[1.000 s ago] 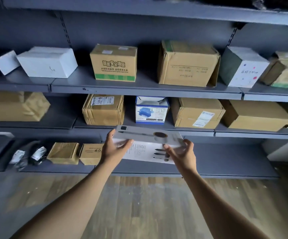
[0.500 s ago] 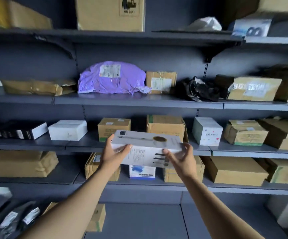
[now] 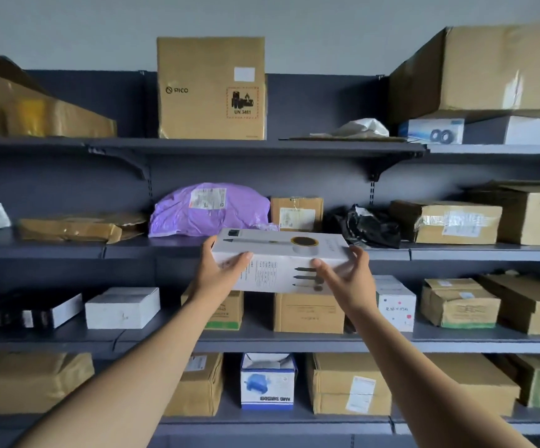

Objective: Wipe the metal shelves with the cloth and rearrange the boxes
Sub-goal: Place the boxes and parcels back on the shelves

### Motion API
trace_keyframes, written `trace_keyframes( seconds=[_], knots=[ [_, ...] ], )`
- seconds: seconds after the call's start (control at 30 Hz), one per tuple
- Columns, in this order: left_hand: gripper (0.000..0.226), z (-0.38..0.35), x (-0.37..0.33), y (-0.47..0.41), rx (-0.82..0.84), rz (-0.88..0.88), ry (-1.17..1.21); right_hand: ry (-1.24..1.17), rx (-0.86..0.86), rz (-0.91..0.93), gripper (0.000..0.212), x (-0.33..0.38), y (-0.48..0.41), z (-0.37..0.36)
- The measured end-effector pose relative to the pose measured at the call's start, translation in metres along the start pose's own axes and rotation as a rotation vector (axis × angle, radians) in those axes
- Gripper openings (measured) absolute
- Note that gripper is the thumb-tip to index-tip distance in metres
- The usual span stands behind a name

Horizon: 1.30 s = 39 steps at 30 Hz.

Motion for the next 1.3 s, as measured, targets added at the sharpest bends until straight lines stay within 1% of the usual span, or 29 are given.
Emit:
trace_keyframes(
  seconds=[0.13,0.23,0.27,0.33,0.53,0.6,0.8,1.07,1.3],
  knots=[
    [0.061,0.011,-0.006,-0.036,-0.033,-0.038,-0.104,0.028,-0.016,0.041,0.098,0.008,-0.037,-0.008],
    [0.067,0.02,-0.002,-0.07,-0.031,-0.043,-0.201,0.043,-0.025,0.062,0.089,0.014,-0.07,-0.017],
    [0.069,0.024,0.001,-0.092,-0.012,-0.055,-0.213,0.045,-0.043,0.067,0.086,0.016,-0.089,-0.024],
    [0.068,0.025,0.004,-0.103,0.0,-0.046,-0.224,0.044,-0.029,0.066,0.077,0.017,-0.099,-0.027],
    [0.052,0.037,0.032,-0.163,0.025,-0.054,-0.311,0.14,-0.074,0.07,0.055,0.014,-0.147,-0.056],
    [0.046,0.04,0.043,-0.175,0.016,-0.057,-0.352,0.186,-0.074,0.059,0.058,0.005,-0.156,-0.064],
    [0.042,0.045,0.069,-0.205,0.02,-0.041,-0.401,0.262,-0.071,-0.014,0.069,-0.015,-0.182,-0.08],
    [0.044,0.045,0.087,-0.232,0.03,-0.009,-0.424,0.28,-0.058,-0.049,0.065,-0.03,-0.209,-0.087],
    [0.042,0.041,0.091,-0.239,0.03,0.001,-0.408,0.233,-0.05,-0.043,0.064,-0.043,-0.224,-0.091]
  ],
)
Point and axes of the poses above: each hand's wrist, its own y-axis away from the middle knuckle, its own z-axis out of the back of the hand, x = y × z, the point moved 10 cm from there along -y, towards the middle knuckle, and after that the axes turned 14 degrees about x, right-handed, at the moved point
